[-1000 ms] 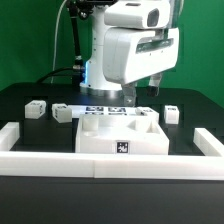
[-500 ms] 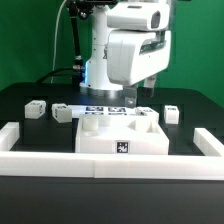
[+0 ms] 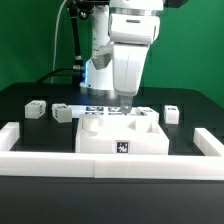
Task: Assemble one leg
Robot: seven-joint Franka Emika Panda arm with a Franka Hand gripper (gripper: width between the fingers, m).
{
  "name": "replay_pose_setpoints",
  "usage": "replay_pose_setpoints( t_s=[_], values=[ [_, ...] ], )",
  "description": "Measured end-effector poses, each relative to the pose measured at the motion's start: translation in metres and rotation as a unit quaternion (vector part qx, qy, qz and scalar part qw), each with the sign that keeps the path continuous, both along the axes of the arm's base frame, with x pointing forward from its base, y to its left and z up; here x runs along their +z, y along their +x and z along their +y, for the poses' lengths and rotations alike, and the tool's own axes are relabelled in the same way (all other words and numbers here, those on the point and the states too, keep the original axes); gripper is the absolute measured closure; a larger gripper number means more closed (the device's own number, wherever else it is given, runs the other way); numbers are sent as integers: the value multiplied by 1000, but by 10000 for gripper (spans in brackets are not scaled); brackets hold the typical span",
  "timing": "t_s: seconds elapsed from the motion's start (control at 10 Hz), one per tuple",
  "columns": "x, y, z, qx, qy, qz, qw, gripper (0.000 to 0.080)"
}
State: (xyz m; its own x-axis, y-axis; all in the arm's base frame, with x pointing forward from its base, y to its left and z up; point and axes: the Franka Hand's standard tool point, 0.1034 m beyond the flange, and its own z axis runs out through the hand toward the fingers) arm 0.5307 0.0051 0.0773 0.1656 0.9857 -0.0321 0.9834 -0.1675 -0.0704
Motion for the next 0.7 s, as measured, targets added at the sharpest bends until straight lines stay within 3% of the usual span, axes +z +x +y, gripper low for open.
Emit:
replay_pose_setpoints(
  t_s=[0.3, 0.5, 0.7],
  values=[
    [-2, 1, -4, 57, 6, -16, 998, 150],
    [-17, -33, 1, 97, 10, -32, 995, 150],
    [-25, -47, 10, 143, 3, -36, 989, 150]
  ],
)
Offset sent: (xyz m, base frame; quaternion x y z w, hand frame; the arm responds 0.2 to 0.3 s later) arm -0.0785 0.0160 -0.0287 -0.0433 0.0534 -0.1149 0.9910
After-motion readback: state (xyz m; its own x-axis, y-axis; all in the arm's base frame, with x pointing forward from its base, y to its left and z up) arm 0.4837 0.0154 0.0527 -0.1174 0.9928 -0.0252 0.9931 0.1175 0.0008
